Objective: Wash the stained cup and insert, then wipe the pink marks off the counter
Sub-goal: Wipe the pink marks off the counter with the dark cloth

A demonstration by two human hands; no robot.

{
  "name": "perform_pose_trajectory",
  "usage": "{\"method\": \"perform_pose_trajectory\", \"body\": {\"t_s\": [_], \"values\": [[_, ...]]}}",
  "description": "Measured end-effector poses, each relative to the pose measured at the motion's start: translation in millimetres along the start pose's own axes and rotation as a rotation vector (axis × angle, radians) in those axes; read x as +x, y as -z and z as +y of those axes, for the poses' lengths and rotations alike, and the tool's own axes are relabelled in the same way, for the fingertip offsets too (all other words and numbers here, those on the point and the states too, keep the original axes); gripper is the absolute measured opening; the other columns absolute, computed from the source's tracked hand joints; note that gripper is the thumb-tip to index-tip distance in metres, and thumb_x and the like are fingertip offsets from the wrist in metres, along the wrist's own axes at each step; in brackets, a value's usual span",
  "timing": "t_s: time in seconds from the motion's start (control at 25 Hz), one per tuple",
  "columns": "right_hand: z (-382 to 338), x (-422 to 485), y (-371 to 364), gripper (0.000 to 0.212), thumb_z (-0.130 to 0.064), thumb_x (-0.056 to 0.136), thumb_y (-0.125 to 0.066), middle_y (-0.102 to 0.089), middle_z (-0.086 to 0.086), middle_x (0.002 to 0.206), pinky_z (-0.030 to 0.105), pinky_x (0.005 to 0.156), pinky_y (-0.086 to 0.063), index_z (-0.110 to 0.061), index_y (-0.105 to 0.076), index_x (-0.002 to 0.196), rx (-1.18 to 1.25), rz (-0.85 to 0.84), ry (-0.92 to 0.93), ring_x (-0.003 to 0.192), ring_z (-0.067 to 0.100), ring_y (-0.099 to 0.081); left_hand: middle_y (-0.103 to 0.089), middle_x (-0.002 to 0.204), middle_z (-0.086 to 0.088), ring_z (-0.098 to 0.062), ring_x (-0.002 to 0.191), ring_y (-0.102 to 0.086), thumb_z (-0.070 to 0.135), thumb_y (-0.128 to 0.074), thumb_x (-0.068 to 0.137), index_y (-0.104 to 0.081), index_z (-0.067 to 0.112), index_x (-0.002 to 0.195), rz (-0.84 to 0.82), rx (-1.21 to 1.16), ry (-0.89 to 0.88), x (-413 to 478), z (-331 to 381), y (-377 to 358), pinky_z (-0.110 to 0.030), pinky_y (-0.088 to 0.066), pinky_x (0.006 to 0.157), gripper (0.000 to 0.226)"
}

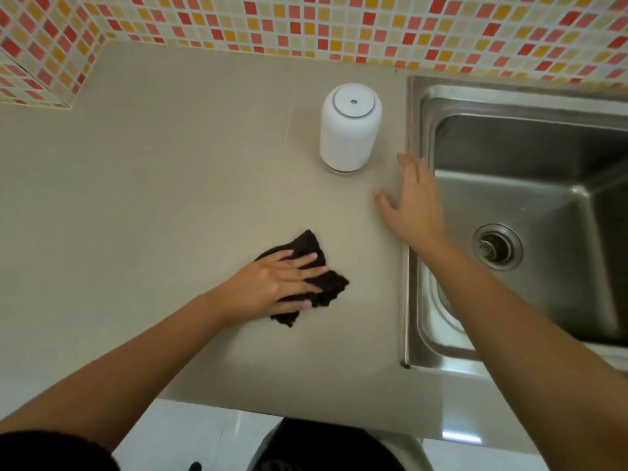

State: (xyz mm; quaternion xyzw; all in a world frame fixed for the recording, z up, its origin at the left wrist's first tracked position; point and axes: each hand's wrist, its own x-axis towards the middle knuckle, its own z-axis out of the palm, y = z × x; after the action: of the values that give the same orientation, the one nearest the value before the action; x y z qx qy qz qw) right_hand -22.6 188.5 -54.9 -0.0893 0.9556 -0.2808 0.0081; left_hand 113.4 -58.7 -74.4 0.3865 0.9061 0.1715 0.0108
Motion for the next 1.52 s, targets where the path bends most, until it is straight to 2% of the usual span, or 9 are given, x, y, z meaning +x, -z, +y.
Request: {"method": "perform_pose_trajectory", "body": {"t_s": [0.08,0.28,0.64,0.84,0.96,1.12,1.28,1.4,1.52], "values": [[5,-15,-1,0.059,-0.034,0.094,-0.047,-0.026,0.02,0.15,0.045,0.113,-0.024,-0.005,-0.028,0.143,-0.065,-0.014,-0.056,0.14,0.034,-0.021,-0.059,0.13,-0.003,-0.016,0.129,-0.044,0.04,-0.043,0.096,-0.068,0.018,0.107,0.039,0.004,0.009,-29,-18,8,-0.036,-0.034,0.104,0.035],[13,-52,-9,0.052,-0.028,0.1,-0.031,-0.019,0.02,0.154,0.043,0.117,-0.016,-0.005,-0.022,0.146,-0.097,-0.039,-0.112,0.143,0.033,-0.015,-0.059,0.13,-0.008,-0.024,0.128,-0.046,0.048,-0.033,0.096,-0.066,0.014,0.115,0.188,0.082,0.398,26,-41,6,-0.037,-0.036,0.103,0.051],[13,-57,-18,0.048,-0.025,0.101,-0.024,-0.02,0.013,0.156,0.037,0.118,-0.011,-0.01,-0.022,0.147,-0.091,0.045,-0.135,0.145,0.026,-0.011,-0.073,0.105,0.005,-0.01,0.1,-0.067,0.039,-0.051,0.09,-0.073,0.027,0.101,0.319,-0.052,0.277,19,65,-31,-0.025,-0.047,0.081,0.027],[9,-65,-14,0.038,-0.018,0.099,-0.029,-0.049,0.015,0.135,0.046,0.113,-0.027,-0.005,-0.048,0.13,0.061,0.207,-0.078,0.129,0.029,-0.039,-0.069,0.071,0.003,-0.012,0.061,-0.064,0.056,-0.038,0.092,-0.068,0.028,0.11,0.366,-0.196,0.454,2,92,-17,-0.029,-0.052,0.05,0.044],[3,-76,8,0.031,-0.02,0.098,-0.034,-0.061,0.01,0.111,0.029,0.095,-0.039,-0.009,-0.057,0.115,0.178,0.263,-0.054,0.106,0.023,-0.052,-0.07,0.071,0.001,-0.017,0.055,-0.064,0.058,-0.032,0.093,-0.058,0.026,0.113,0.366,-0.034,0.492,17,96,3,-0.028,-0.052,0.043,0.045],[-5,-92,73,0.025,-0.025,0.099,-0.043,-0.064,0.0,0.089,0.004,0.062,-0.038,-0.015,-0.064,0.108,0.36,0.054,-0.029,0.075,0.007,-0.056,-0.067,0.078,-0.003,-0.028,0.068,-0.062,0.048,-0.032,0.083,-0.036,0.016,0.118,0.35,-0.236,0.646,58,117,45,-0.033,-0.046,0.058,0.047],[-1,-101,148,0.04,-0.054,0.092,-0.037,-0.068,-0.002,0.098,0.023,0.082,-0.043,-0.026,-0.065,0.093,0.459,-0.215,-0.041,0.094,0.013,-0.059,-0.058,0.098,-0.011,-0.034,0.085,-0.059,0.027,-0.037,0.082,-0.026,0.023,0.112,0.308,-0.43,0.548,121,144,84,-0.042,-0.049,0.071,0.032],[13,-101,211,0.045,-0.07,0.079,-0.045,-0.065,-0.011,0.079,0.017,0.073,-0.044,-0.029,-0.061,0.074,0.466,-0.092,-0.035,0.078,0.007,-0.06,-0.053,0.114,-0.007,-0.025,0.102,-0.059,0.016,-0.052,0.09,-0.021,0.025,0.108,0.405,-0.449,0.397,180,177,114,-0.037,-0.05,0.083,0.036],[30,-102,273,0.025,-0.054,0.076,-0.064,-0.06,-0.016,0.061,0.01,0.054,-0.037,-0.029,-0.06,0.07,0.461,0.027,0.073,0.058,-0.003,-0.055,-0.058,0.125,-0.006,-0.019,0.112,-0.058,0.015,-0.06,0.089,-0.02,0.03,0.107,0.452,-0.423,0.322,235,211,134,-0.035,-0.05,0.091,0.046]]}}
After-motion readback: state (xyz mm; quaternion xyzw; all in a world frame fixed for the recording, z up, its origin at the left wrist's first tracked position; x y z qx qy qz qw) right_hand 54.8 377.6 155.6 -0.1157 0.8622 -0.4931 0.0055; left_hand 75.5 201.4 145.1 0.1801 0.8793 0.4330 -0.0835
